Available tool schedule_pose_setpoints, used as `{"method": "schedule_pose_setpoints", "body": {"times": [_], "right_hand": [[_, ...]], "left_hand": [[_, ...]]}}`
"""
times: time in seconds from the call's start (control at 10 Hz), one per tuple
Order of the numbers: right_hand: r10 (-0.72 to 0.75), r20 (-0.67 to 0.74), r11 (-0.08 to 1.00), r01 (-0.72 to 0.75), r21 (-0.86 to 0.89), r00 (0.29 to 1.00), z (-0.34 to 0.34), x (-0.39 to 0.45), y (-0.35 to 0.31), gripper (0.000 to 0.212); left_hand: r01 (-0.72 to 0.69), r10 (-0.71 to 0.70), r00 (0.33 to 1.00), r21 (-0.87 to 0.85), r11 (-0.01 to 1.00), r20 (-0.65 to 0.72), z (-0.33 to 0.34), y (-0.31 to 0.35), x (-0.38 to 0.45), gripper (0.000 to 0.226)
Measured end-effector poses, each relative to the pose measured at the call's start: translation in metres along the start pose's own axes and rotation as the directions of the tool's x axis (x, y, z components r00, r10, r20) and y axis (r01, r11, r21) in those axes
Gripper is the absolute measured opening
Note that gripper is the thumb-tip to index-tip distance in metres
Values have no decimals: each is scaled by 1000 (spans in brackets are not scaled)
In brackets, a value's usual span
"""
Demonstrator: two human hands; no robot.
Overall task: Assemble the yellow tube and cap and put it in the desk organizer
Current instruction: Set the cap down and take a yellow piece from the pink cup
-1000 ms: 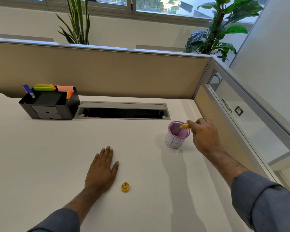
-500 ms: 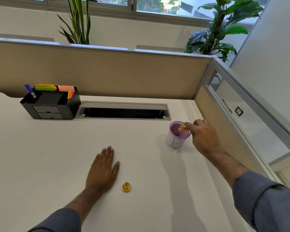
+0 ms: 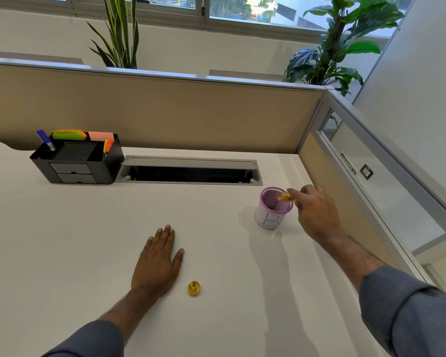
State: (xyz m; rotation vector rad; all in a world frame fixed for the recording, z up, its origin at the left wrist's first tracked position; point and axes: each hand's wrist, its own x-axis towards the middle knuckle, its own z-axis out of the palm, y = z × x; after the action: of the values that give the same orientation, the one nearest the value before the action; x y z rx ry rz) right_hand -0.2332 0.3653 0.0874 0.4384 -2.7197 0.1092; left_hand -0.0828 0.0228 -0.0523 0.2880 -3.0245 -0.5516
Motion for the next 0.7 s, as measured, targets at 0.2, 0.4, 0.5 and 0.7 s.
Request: {"method": "schedule_pose_setpoints", "body": {"times": [0.2,0.4,0.5,0.7], "right_hand": [[10,27,1000,-10,30,1000,0,2,2,38],[-1,29,1000,1,15,1000,0,2,0,38],[-14,23,1000,14,-17,1000,0,3,-1,40],[-79,26,992,81,-98,997,-1,5,-1,47]], "left_hand": [[-2,2,1000,2,1000,-8,0,0,0,66],[0,0,1000,9,1000,-7,1,0,0,66],[-1,1,1000,11,1000,-4,1,0,0,66],[-6,6,1000,5,1000,-5,1,0,0,66]]}}
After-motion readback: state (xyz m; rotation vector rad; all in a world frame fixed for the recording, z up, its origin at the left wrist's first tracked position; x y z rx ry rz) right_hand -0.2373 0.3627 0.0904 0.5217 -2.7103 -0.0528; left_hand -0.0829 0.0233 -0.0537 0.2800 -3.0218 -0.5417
